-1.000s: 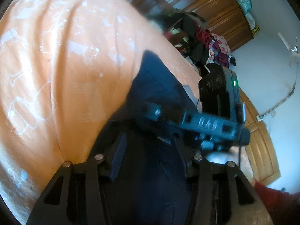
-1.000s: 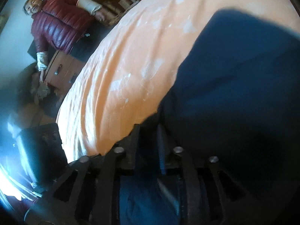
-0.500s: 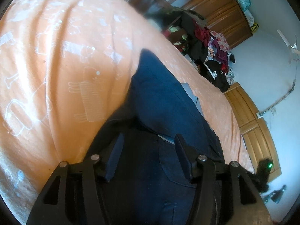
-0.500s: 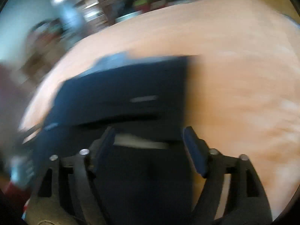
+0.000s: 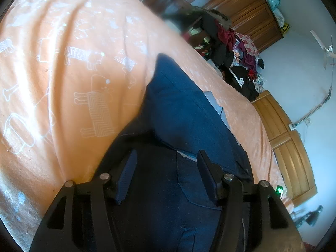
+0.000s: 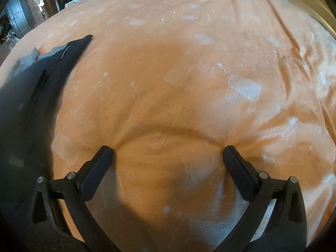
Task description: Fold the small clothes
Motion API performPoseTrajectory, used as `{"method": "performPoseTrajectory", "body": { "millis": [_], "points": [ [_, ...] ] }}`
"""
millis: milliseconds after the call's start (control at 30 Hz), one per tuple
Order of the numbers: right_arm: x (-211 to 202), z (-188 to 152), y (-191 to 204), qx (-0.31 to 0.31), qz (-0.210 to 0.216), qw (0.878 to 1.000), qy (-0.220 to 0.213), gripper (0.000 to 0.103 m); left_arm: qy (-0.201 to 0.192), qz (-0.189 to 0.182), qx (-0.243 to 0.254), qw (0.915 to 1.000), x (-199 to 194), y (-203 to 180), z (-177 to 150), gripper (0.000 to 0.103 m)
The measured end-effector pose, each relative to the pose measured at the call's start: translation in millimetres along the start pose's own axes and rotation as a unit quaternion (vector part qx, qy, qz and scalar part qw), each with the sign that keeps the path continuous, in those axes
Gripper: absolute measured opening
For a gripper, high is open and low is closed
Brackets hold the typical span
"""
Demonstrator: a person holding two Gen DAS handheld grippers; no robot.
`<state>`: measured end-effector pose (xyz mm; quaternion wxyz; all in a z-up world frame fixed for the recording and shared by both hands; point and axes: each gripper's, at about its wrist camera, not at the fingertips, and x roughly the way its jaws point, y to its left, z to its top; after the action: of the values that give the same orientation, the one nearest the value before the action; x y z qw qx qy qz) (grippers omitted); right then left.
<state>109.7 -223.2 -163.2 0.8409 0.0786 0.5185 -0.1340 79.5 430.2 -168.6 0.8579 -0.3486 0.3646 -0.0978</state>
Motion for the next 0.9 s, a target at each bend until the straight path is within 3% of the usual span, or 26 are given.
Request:
{"method": "performPoseTrajectory", "body": {
  "millis": [400,900],
  "points": [
    [0,-9,-7,-0.009,0.006,0.999,-0.033,0.103,0.000,0.000,0.000,1.0000,0,0,-1,0.063],
    [-1,-12,-6,-0.008,0.006,0.999,-0.031,0.103,-0.001,0.000,0.002,1.0000,-1,1,0,0.063]
  ]
}}
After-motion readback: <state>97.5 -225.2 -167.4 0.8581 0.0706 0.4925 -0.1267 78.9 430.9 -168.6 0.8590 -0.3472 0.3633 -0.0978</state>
